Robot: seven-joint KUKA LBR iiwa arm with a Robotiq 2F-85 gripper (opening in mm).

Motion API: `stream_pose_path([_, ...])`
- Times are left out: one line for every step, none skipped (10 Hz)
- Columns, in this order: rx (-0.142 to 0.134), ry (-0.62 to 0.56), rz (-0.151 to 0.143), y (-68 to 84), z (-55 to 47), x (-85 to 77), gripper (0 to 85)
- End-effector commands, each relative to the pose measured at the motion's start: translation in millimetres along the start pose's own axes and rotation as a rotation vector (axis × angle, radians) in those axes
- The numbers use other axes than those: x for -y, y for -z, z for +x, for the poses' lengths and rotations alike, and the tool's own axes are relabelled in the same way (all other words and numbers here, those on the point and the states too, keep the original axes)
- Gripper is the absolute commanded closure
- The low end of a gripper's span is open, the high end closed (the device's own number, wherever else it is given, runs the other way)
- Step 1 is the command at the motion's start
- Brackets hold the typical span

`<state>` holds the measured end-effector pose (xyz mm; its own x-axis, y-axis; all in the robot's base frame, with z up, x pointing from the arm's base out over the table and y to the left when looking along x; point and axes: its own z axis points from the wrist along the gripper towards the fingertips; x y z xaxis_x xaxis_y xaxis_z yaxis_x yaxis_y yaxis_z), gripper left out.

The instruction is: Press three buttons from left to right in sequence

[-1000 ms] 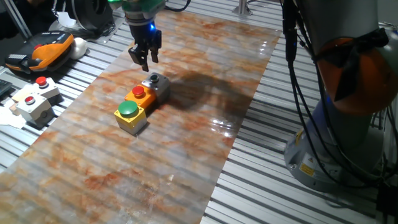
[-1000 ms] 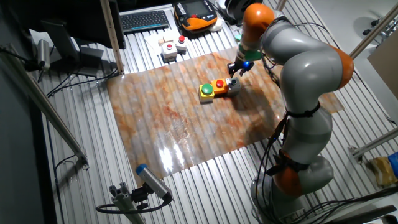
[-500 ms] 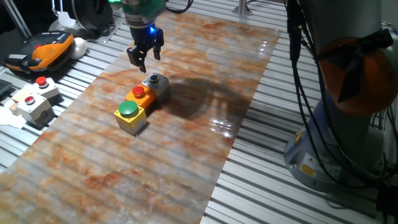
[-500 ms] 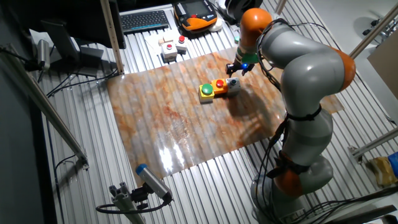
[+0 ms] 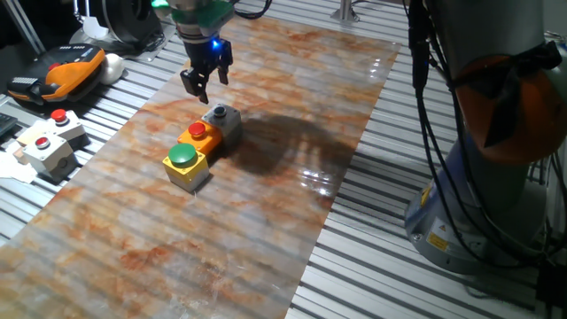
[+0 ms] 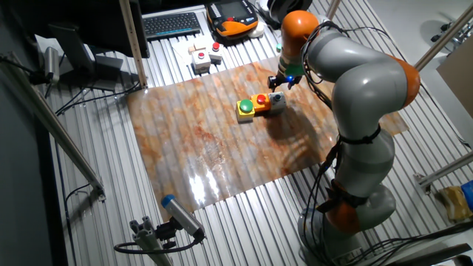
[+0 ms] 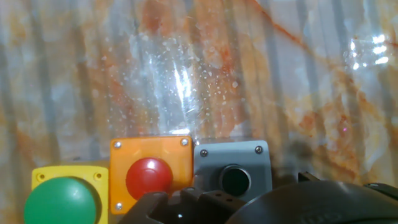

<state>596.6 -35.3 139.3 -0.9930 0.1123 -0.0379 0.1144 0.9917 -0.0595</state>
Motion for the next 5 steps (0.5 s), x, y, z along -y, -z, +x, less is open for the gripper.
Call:
stream_pose_path([0.001,0.006,-0.014,-11.1,-2.6,7.2,17.0])
stream_pose_path([0.005,0.009,-0.032,-21.4,-3.8,13.1,17.0])
stream_pose_path([0.007,0.015,-0.037,-26.6,-3.7,15.9,17.0])
stream_pose_path([0.001,0.016,-0.043,-28.4,-3.0,17.3,17.0])
stream_pose_path([-0.003,0.024,-0.047,-29.1,-2.1,18.0,17.0])
